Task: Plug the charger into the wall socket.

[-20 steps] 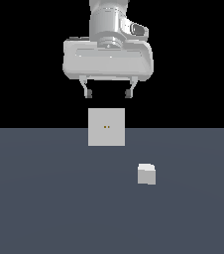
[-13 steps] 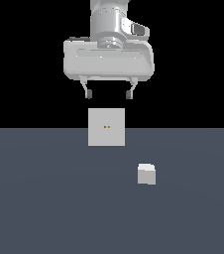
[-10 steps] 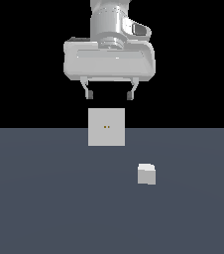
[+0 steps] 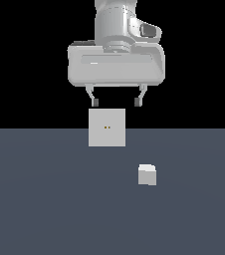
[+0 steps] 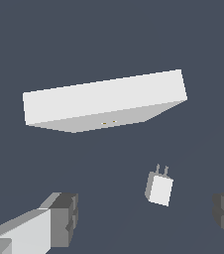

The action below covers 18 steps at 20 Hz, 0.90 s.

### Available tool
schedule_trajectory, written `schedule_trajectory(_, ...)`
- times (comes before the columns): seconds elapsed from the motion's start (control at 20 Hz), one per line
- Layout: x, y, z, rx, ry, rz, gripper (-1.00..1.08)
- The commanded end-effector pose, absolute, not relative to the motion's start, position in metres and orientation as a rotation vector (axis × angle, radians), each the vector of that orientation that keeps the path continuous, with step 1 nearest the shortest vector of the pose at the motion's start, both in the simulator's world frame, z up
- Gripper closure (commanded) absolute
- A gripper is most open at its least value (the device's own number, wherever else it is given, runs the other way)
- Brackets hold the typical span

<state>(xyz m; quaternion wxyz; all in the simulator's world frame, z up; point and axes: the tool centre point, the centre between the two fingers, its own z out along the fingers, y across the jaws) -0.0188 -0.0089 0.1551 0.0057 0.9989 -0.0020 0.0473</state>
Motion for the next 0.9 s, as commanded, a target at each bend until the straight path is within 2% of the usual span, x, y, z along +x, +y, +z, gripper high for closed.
schedule_trajectory(0.0, -0.023, -0.014, 0.148, 3.121, -0.036, 0.190, -0.92)
schedule_trajectory(0.85, -0.048, -0.046, 0.099, 3.057, -0.245, 0.482, -0.92)
